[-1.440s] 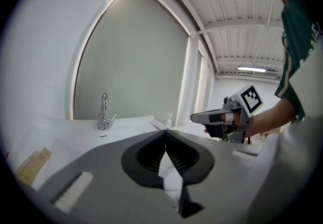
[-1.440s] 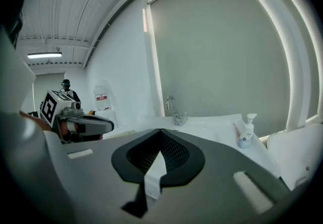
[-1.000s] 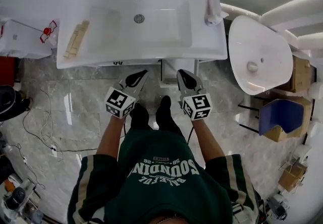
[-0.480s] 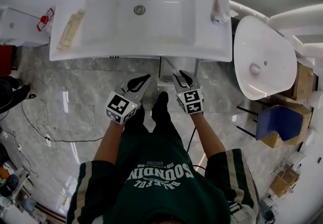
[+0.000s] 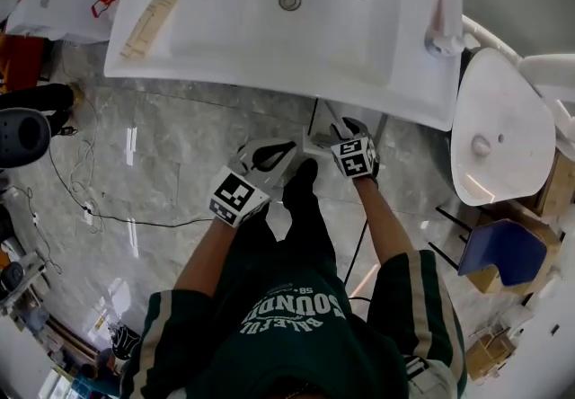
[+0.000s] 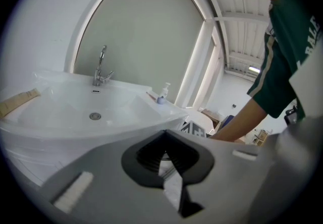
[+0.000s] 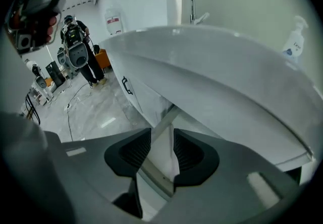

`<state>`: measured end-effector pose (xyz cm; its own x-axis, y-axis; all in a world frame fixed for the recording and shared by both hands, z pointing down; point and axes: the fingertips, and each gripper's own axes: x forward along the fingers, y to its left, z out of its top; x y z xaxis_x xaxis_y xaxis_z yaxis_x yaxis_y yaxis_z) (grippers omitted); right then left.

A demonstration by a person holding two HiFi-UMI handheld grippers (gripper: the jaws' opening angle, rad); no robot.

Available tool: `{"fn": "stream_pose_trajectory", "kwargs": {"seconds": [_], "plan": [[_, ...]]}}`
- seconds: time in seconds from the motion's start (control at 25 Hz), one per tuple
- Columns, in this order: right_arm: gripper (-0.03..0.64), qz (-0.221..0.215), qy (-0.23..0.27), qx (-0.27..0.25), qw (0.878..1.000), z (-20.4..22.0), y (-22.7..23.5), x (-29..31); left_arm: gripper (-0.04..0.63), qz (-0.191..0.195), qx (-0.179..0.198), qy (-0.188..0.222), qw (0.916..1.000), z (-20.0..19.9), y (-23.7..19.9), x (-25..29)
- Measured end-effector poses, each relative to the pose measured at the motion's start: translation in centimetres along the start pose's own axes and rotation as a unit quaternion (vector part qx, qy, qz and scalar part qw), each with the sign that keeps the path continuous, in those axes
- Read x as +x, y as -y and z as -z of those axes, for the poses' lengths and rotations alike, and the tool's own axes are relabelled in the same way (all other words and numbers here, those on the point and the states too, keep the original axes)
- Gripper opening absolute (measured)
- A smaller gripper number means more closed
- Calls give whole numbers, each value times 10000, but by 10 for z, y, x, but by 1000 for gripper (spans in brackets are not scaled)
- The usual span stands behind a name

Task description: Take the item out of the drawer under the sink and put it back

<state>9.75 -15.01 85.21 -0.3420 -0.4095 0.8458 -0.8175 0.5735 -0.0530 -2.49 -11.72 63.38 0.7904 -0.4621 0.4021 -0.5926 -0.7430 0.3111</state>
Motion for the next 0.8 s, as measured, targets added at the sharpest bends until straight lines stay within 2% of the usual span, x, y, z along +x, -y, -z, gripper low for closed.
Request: {"fn": "stream_pose_trajectory", "kwargs": {"seconds": [0.36,0.68,0.8], "plan": [[117,-59,-987,-348,9945,47,21,71,51,-374,-196,-147,9990,30,-20,-11],[115,-133,-1235,-596,9905,59,21,109,51,-613,-382,-125,9973,50,-32,-15],[115,-157,-1508,-524,9870,79,18,120,51,-669,-510,-219,9962,62,-29,-16]]}}
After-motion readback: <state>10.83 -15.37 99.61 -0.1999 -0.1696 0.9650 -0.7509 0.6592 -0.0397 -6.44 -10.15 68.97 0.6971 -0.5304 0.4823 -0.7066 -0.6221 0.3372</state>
